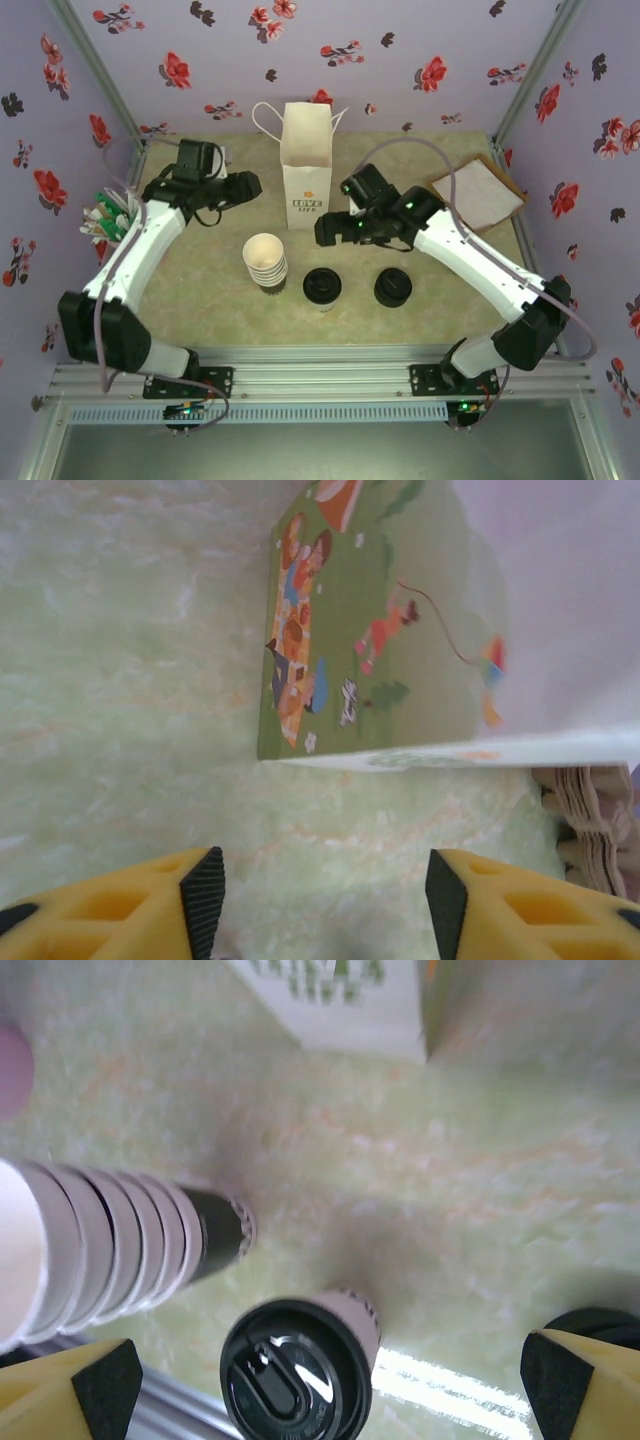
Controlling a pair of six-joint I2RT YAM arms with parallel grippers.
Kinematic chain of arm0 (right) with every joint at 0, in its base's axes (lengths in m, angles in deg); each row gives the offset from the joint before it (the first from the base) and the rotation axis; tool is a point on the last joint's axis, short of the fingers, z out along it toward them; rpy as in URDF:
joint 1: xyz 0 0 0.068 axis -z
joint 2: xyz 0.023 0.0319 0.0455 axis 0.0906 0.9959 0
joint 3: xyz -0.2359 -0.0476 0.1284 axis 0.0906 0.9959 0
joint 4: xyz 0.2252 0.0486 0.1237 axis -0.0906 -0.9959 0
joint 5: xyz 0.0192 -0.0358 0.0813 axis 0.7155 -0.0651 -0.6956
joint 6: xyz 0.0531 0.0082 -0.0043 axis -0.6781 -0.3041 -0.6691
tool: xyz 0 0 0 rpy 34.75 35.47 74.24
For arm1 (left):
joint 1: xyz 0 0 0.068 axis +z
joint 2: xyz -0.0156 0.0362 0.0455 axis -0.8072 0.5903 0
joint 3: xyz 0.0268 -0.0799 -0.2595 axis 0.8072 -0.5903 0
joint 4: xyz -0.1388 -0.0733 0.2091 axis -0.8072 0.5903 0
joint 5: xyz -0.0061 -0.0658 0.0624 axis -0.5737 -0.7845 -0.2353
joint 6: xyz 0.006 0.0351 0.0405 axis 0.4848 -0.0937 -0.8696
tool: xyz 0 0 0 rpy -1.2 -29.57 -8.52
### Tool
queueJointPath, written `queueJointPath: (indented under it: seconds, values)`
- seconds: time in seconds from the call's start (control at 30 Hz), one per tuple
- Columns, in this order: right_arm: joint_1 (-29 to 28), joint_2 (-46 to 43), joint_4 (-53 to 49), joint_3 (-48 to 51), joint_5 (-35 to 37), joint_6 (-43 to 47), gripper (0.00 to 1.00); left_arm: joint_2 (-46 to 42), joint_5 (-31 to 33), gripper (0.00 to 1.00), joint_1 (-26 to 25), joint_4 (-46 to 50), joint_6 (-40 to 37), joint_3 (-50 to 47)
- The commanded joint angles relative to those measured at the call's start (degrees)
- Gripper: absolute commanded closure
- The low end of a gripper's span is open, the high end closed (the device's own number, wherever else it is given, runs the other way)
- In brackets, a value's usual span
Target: Pack the takeout coffee
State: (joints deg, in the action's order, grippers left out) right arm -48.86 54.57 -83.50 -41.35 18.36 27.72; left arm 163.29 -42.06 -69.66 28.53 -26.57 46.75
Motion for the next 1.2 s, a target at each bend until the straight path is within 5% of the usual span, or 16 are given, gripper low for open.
queueJointPath:
  seconds: [0.0, 0.47, 0.83, 1.03, 1.17]
  values:
    - [2.6, 1.6, -3.2, -6.1, 5.8, -1.1, 0.01, 5.0, -2.9, 0.44, 1.5, -6.0, 3.0, 3.9]
    - [7.1, 23.5, -12.2, -41.7, 11.8, 2.4, 0.09, 22.8, -6.6, 0.52, -3.6, -11.8, 5.4, 9.1]
    - [10.5, 30.6, -14.9, -49.9, 13.0, 5.6, 0.24, 22.6, -7.1, 0.52, -9.0, -14.8, 7.7, 4.6]
    - [11.7, 33.3, -18.0, -53.2, 12.7, 8.2, 0.31, 16.7, -6.3, 0.51, -4.8, -13.9, 6.6, 1.6]
    - [11.8, 33.2, -19.5, -54.0, 11.8, 7.8, 0.27, 14.2, -4.3, 0.50, 0.3, -10.6, 3.9, 2.4]
